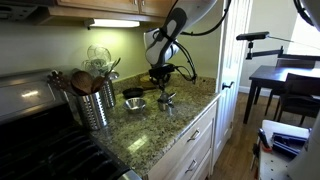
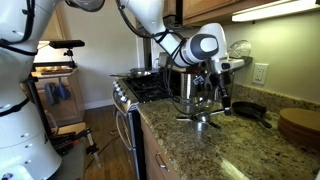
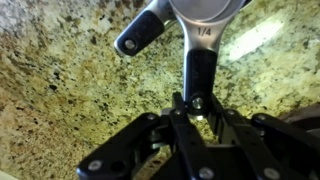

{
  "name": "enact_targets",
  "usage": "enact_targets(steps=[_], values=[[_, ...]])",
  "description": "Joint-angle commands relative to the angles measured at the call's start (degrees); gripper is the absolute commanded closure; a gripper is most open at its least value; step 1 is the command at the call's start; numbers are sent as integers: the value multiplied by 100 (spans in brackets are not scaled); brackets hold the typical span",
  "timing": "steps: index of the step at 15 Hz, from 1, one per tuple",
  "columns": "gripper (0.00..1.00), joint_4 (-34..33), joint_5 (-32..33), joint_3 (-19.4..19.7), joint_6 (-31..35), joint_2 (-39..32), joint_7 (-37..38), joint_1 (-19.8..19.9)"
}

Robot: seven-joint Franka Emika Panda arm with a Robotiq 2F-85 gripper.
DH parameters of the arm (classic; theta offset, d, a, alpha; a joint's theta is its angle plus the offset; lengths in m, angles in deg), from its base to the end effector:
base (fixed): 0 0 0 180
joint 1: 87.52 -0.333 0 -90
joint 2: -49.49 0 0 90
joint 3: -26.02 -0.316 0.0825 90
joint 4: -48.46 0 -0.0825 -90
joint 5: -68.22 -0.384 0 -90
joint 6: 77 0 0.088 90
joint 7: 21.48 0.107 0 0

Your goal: Separate the measuring cups

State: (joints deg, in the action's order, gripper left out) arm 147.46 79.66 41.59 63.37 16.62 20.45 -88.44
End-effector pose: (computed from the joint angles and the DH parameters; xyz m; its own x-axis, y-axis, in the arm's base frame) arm 0.6683 -0.1535 0.2782 0.6876 -0.6654 0.2905 -0.7174 -0.6844 0.1303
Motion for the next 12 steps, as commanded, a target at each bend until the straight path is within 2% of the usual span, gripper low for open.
enact_targets(steps=[1, 12], values=[[87, 118, 31, 98, -262, 264, 134, -96], [88, -168, -204, -367, -892, 301, -240, -15]])
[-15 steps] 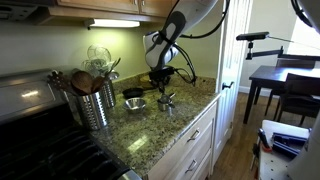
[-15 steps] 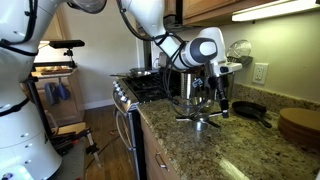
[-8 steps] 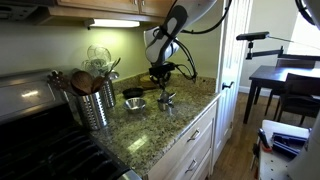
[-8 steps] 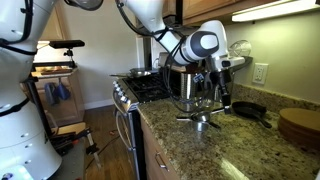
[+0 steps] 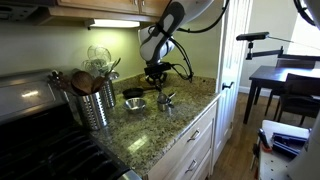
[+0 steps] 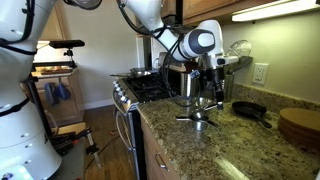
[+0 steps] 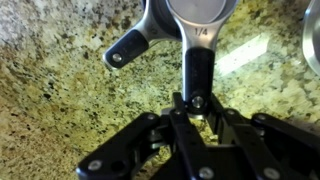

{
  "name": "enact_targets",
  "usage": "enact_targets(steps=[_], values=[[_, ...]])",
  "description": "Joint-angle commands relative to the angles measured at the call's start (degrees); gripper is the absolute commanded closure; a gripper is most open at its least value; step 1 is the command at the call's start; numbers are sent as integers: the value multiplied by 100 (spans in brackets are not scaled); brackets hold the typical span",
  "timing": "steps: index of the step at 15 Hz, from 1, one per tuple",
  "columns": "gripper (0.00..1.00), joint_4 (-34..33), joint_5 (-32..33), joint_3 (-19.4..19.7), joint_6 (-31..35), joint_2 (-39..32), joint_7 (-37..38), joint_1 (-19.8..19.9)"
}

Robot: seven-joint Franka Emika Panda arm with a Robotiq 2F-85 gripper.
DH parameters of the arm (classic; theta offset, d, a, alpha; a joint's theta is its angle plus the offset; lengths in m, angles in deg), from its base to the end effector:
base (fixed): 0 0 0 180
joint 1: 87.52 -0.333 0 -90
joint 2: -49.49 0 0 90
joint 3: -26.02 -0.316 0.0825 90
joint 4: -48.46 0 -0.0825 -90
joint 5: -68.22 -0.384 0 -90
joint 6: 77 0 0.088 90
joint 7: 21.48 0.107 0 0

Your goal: Separate the measuring cups

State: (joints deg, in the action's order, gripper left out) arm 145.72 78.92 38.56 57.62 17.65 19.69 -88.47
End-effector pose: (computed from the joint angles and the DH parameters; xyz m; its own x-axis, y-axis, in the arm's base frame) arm 0.6742 -0.1236 0.2899 0.7179 -0.6568 0.2307 -0.6924 -0.7079 0.1396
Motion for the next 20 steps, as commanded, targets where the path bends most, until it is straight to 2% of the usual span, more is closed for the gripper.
enact_targets(steps=[1, 8, 20], values=[[87, -15, -135, -87, -350, 204, -183, -9], [87, -178, -331, -310, -511, 208, -574, 32], [88, -112, -635, -698, -794, 42, -1202, -117]])
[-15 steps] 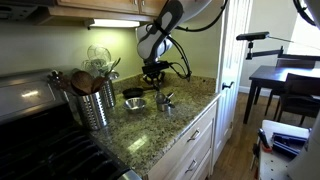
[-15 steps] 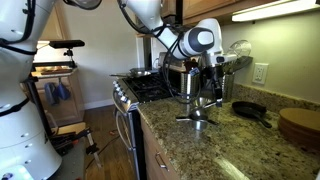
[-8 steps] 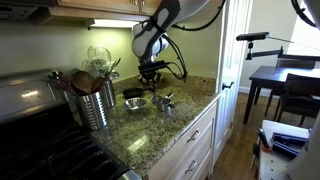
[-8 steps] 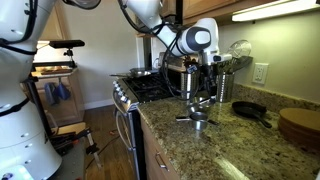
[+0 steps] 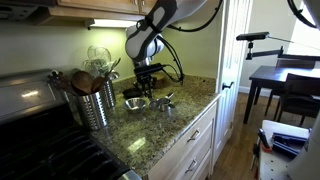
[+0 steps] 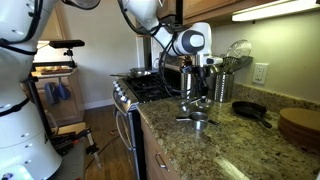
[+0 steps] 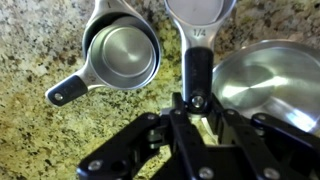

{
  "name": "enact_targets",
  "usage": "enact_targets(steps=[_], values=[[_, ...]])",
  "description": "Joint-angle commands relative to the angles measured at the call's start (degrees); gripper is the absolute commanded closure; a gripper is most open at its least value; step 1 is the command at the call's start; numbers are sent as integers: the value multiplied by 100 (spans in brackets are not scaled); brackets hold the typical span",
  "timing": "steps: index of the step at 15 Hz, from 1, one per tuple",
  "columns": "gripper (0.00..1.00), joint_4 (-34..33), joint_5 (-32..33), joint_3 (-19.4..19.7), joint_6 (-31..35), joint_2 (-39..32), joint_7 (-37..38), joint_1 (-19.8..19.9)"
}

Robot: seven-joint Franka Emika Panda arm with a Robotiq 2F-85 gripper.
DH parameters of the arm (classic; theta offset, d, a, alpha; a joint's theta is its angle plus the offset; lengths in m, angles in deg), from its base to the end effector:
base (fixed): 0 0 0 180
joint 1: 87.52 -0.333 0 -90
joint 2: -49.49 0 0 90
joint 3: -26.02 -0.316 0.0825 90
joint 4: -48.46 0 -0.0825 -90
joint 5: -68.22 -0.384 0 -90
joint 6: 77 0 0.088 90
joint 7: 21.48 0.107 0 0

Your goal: Separate the measuring cups

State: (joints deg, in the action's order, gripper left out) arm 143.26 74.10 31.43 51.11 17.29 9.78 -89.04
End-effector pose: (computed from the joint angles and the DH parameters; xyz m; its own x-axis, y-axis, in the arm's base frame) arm 0.6835 -0.0419 0.2877 0.8591 -0.5052 0.0817 -0.5115 -0.8529 0.1046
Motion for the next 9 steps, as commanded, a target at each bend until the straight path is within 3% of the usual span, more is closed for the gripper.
enact_targets(steps=[1, 9], values=[[88, 166, -158, 2, -128, 68, -227, -66], [87, 421, -155, -19, -52, 7, -313, -138]])
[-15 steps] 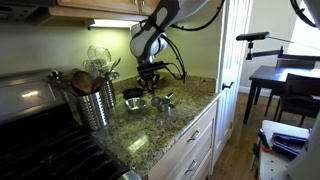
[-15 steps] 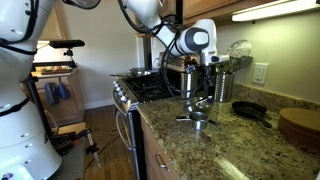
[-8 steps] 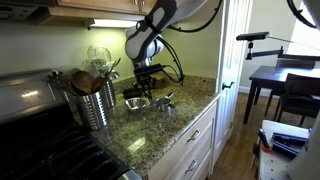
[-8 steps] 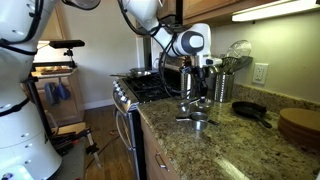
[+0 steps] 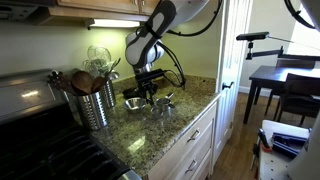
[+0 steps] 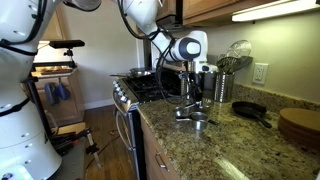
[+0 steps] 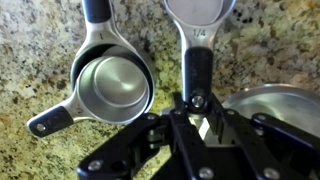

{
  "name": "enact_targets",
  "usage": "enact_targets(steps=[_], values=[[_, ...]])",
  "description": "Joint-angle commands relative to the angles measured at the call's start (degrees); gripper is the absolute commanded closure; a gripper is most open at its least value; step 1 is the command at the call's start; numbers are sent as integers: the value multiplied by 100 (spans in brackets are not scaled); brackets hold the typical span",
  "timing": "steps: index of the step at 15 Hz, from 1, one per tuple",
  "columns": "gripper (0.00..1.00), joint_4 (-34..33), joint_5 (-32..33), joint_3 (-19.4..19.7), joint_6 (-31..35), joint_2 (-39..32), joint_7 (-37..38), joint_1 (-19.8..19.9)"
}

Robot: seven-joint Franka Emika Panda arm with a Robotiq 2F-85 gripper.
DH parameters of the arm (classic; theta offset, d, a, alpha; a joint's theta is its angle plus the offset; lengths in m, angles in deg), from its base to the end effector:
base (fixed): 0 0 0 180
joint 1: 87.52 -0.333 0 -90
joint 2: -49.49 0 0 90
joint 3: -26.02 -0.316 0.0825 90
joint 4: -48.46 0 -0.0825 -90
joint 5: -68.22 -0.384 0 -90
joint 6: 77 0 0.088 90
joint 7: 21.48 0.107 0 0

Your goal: Separate the measuring cups

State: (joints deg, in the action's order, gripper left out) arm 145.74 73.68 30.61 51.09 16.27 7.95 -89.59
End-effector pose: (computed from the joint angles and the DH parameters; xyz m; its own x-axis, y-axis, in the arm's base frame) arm 0.6708 -0.0270 0.2562 0.8850 -0.4652 0.0176 -0.4637 -0.8774 0.1233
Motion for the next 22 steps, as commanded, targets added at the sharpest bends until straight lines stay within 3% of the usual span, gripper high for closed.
enact_targets(steps=[1, 2, 3, 5, 11, 12, 16, 22], values=[[87, 185, -112, 66, -43, 97, -124, -93], [75, 197, -114, 68, -42, 94, -121, -100], [49, 204, -111, 74, -41, 94, -113, -105], [42, 225, -103, 90, -37, 116, -97, -104], [4, 359, -21, 347, 79, 267, 305, -126], [0, 368, -8, 409, 81, 279, 399, -130], [0, 439, 33, 675, 103, 331, 958, -133], [0, 503, 100, 1039, -18, 300, 2607, -178]])
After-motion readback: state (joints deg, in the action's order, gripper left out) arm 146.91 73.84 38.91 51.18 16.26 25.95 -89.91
